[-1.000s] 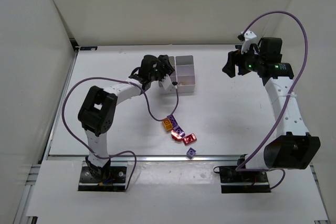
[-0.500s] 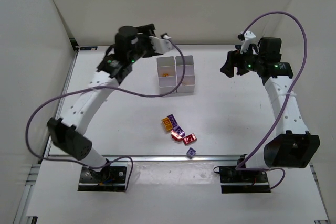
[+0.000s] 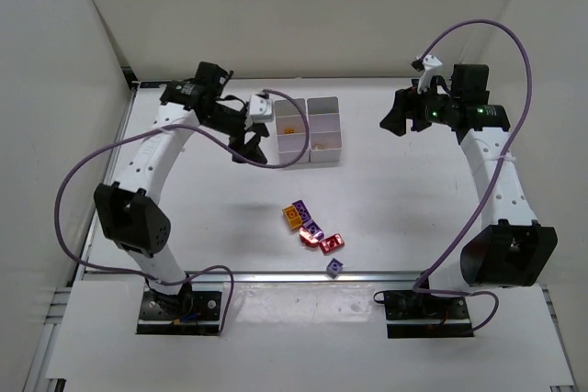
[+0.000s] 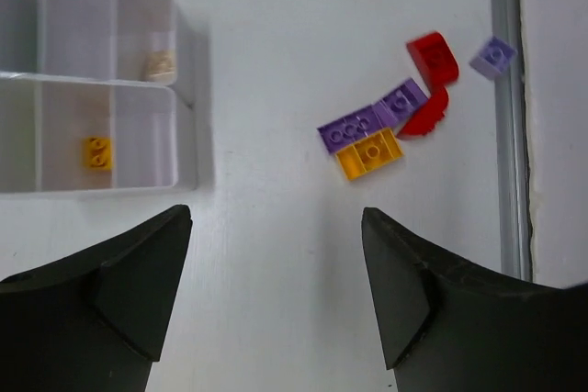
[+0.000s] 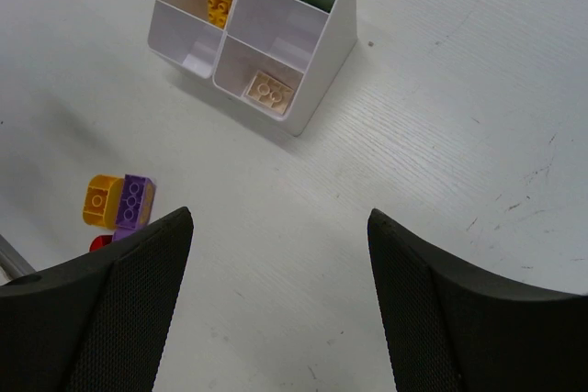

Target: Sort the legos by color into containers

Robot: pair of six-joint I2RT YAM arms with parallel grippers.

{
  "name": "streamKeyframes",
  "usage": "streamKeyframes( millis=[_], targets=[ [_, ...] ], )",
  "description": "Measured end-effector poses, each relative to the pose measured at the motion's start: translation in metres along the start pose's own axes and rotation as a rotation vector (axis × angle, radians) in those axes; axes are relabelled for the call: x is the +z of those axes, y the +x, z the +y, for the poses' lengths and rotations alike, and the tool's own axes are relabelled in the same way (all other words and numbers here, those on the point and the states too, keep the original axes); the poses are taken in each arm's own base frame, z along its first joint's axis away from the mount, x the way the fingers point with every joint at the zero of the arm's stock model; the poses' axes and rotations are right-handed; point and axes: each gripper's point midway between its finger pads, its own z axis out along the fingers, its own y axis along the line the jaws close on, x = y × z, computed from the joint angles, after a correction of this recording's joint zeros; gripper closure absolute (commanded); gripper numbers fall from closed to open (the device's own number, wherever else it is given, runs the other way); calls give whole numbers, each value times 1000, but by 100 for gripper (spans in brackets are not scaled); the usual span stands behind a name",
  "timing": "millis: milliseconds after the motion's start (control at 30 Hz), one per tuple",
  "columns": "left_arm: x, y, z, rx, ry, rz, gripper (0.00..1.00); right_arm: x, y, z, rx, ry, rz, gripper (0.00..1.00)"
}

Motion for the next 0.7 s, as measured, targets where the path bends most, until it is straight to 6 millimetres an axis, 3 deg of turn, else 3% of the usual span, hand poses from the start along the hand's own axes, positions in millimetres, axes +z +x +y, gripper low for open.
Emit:
streamKeyframes(
  millis=[100,333,500,700],
  targets=[
    [24,11,-12,101,104,30,15,-1,2,0,-7,4,6,19],
    [69,12,-54,521,309,20,19,-15,5,-1,-51,49,4,19],
    [85,35,-73,686,412,43,21,-30,12,-12,-36,105,-3,19],
    [96,54,-84,740,481,69,23,-40,21,-21,-7,143,7,19]
  ],
)
